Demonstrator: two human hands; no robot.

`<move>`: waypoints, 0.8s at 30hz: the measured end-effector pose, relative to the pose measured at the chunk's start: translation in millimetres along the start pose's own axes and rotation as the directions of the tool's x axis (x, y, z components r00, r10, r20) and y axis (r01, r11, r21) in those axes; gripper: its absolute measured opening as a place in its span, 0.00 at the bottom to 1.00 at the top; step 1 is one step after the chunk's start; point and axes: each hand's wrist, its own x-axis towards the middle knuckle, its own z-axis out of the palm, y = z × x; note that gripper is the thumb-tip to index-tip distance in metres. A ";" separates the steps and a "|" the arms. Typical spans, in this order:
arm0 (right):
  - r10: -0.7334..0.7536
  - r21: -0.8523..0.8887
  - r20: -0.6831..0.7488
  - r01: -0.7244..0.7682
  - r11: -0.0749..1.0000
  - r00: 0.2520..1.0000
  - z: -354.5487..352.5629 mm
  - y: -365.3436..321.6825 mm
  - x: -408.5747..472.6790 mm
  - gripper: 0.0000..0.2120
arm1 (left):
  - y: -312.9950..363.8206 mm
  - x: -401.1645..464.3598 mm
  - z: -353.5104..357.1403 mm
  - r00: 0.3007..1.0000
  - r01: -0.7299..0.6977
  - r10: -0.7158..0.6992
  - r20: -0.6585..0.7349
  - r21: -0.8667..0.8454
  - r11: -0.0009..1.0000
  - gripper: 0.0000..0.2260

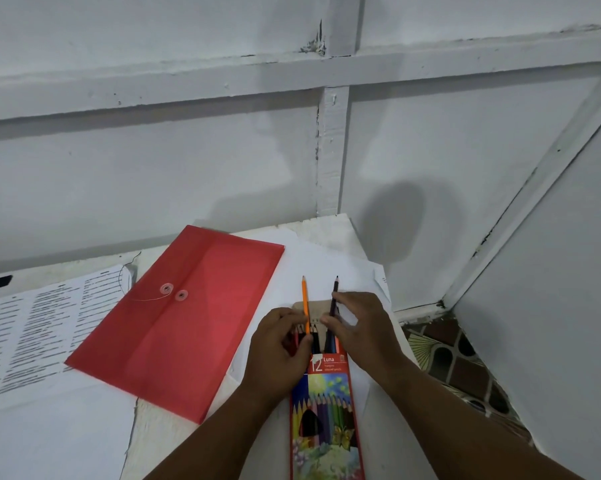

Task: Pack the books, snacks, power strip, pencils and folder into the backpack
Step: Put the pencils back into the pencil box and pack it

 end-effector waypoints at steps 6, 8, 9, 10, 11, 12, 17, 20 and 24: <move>-0.151 -0.093 0.019 0.152 0.984 0.988 3.3 8.6 1.4 0.22 | -0.9 1.4 2.0 0.999 -0.041 0.041 -0.012 -0.051 0.998 0.10; -0.162 -0.087 0.010 0.162 0.983 0.987 3.4 8.7 1.3 0.22 | -1.0 1.2 2.3 0.998 -0.058 0.057 -0.020 -0.047 0.997 0.09; -0.161 -0.081 0.006 0.161 0.984 0.987 3.4 8.4 1.3 0.22 | -1.6 1.0 2.5 0.998 -0.062 0.061 -0.023 -0.048 0.997 0.09; -0.159 -0.076 0.008 0.160 0.984 0.987 2.9 8.3 1.3 0.22 | -2.0 1.0 2.5 0.998 -0.062 0.061 -0.021 -0.047 0.997 0.09; -0.164 -0.077 0.010 0.165 0.983 0.986 2.7 8.3 1.4 0.22 | -2.4 1.0 2.5 0.998 -0.063 0.063 -0.019 -0.044 0.997 0.08; -0.173 -0.081 0.016 0.174 0.981 0.985 2.2 8.3 1.6 0.22 | -2.4 1.5 2.4 0.998 -0.067 0.066 -0.014 -0.038 0.997 0.07; -0.200 -0.092 0.032 0.202 0.975 0.979 0.5 6.9 1.5 0.22 | -4.9 1.2 4.2 0.997 -0.072 0.072 0.002 -0.032 0.997 0.05; -0.194 -0.082 0.044 0.197 0.977 0.980 -0.9 7.6 1.3 0.22 | -3.7 2.1 3.3 0.998 -0.067 0.067 0.004 -0.039 0.997 0.04; -0.201 -0.085 0.060 0.206 0.975 0.978 -1.8 8.2 0.8 0.23 | -0.9 2.3 1.6 0.997 -0.072 0.074 0.027 -0.054 0.996 0.11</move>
